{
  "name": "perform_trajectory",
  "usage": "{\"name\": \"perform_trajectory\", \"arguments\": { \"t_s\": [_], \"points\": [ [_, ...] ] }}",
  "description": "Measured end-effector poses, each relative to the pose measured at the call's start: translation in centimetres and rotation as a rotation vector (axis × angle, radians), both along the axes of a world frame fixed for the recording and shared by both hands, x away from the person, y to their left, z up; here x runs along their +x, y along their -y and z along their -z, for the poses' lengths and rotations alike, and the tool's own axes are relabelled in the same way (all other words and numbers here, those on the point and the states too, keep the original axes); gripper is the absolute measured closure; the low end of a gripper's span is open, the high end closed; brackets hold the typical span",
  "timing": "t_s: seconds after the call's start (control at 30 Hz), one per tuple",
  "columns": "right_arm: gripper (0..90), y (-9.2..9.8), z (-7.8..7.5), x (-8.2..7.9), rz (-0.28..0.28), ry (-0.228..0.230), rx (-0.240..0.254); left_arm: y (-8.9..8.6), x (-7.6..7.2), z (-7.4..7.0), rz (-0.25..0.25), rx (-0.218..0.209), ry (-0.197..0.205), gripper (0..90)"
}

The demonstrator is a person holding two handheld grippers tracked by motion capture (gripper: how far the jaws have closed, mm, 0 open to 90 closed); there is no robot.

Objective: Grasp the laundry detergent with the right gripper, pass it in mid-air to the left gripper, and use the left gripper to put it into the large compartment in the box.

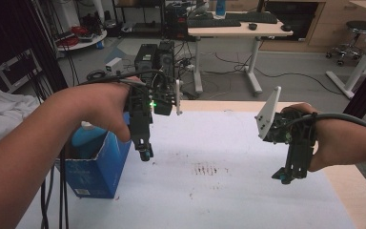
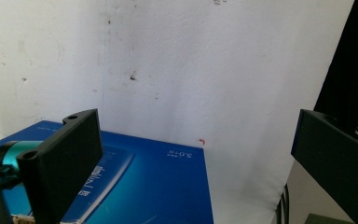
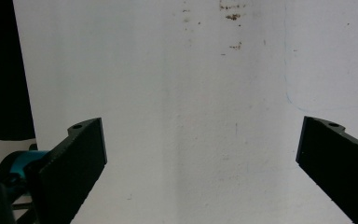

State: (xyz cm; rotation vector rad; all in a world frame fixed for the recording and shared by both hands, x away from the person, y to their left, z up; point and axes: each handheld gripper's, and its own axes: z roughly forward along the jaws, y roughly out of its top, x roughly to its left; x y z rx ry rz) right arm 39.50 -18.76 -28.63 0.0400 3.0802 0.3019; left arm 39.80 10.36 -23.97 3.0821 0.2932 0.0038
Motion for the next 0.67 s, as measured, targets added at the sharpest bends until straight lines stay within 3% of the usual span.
{"name": "perform_trajectory", "arguments": {
  "t_s": [0.67],
  "points": [
    [0.9,-0.43,0.03,-0.17,-0.006,0.001,-0.006,0.0,0.0,0.13,0.005,0.006,0.0,1.9]
  ]
}}
